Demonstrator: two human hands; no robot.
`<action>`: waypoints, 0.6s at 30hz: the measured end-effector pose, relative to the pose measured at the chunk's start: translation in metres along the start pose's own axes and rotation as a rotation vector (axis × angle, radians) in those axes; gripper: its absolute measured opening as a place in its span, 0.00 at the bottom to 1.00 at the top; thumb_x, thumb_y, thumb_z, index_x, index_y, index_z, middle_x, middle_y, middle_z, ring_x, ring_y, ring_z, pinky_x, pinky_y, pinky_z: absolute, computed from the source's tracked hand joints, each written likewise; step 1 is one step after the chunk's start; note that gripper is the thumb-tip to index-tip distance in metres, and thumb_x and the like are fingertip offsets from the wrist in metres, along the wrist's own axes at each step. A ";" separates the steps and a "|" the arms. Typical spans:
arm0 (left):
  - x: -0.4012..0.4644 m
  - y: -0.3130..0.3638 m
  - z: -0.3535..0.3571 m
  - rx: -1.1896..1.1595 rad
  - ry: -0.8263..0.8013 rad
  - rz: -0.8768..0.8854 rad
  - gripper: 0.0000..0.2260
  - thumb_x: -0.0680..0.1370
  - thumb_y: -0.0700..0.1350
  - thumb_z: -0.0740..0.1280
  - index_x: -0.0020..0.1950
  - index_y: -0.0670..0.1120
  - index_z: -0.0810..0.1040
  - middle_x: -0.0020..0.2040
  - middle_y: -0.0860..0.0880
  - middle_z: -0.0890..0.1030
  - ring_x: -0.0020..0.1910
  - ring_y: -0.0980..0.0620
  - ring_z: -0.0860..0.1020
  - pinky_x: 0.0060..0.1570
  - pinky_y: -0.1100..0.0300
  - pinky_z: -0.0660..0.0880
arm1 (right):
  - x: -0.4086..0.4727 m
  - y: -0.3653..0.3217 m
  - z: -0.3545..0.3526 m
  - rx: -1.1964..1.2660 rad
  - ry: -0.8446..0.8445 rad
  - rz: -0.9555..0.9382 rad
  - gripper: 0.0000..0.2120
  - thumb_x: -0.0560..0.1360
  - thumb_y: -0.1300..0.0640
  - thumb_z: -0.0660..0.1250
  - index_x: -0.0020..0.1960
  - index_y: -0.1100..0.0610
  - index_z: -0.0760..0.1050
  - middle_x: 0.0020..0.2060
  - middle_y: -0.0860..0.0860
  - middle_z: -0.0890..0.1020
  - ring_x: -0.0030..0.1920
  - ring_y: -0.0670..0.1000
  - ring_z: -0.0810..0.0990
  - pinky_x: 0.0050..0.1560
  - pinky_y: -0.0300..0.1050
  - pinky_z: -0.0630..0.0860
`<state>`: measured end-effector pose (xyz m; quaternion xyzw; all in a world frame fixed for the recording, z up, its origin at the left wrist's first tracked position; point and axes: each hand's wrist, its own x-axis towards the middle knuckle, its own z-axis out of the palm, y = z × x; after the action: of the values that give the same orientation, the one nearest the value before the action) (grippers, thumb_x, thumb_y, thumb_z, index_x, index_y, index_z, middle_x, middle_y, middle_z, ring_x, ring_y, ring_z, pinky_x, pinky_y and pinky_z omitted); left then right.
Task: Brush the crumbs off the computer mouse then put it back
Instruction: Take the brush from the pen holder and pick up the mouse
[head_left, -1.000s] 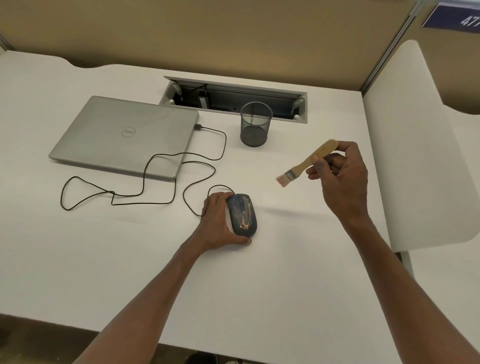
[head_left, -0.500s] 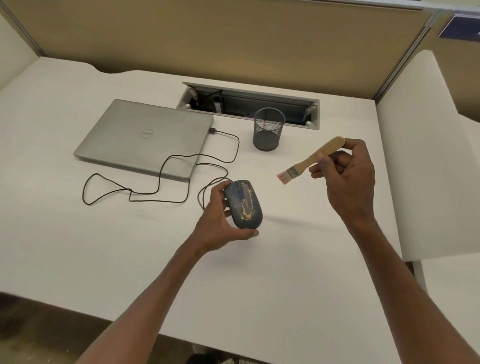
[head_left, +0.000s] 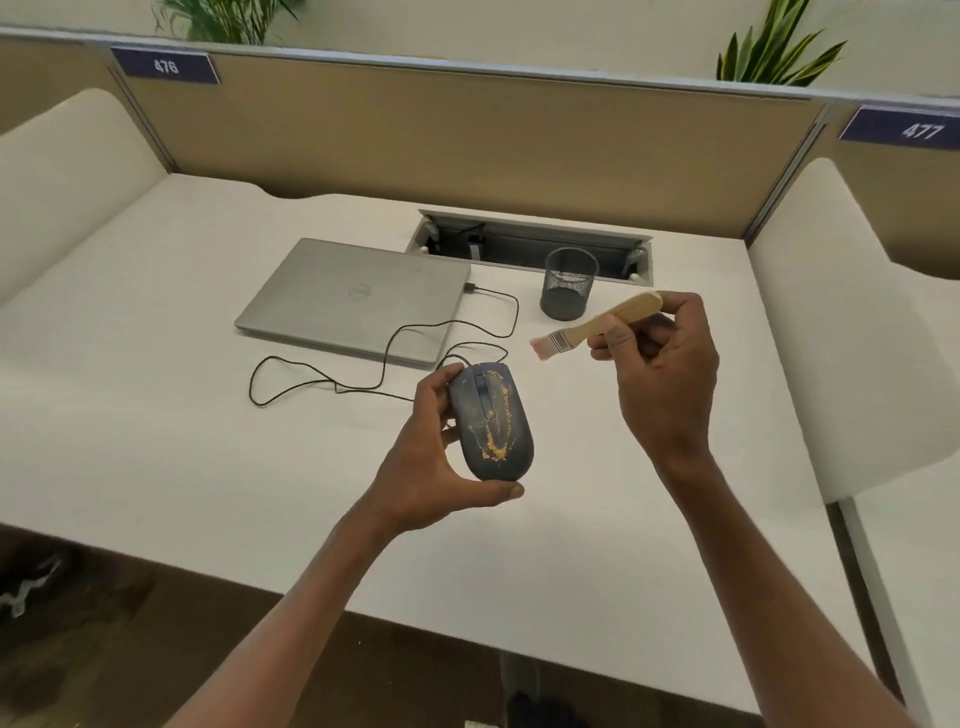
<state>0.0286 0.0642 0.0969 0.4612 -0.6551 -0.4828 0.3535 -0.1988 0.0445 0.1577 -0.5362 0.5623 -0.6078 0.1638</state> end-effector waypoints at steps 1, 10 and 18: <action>-0.011 0.000 -0.006 0.007 -0.002 0.010 0.56 0.55 0.54 0.86 0.75 0.58 0.57 0.72 0.62 0.70 0.71 0.59 0.72 0.65 0.65 0.73 | -0.012 -0.007 0.003 -0.002 0.006 0.001 0.09 0.79 0.62 0.68 0.53 0.55 0.69 0.44 0.49 0.85 0.40 0.45 0.87 0.43 0.41 0.84; -0.106 -0.003 -0.064 0.104 -0.089 0.077 0.55 0.56 0.55 0.84 0.76 0.60 0.55 0.68 0.68 0.69 0.69 0.62 0.72 0.65 0.69 0.72 | -0.117 -0.070 0.016 0.036 0.114 0.001 0.04 0.79 0.63 0.69 0.54 0.59 0.78 0.43 0.46 0.85 0.42 0.45 0.87 0.44 0.39 0.83; -0.157 -0.001 -0.084 0.115 -0.151 0.093 0.54 0.56 0.55 0.84 0.73 0.66 0.55 0.70 0.62 0.70 0.68 0.61 0.73 0.65 0.69 0.72 | -0.185 -0.101 0.034 -0.029 0.185 0.069 0.04 0.79 0.59 0.70 0.52 0.55 0.75 0.45 0.43 0.84 0.46 0.46 0.87 0.48 0.42 0.83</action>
<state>0.1564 0.1866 0.1167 0.4123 -0.7272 -0.4607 0.2982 -0.0612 0.2074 0.1506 -0.4606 0.6017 -0.6406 0.1243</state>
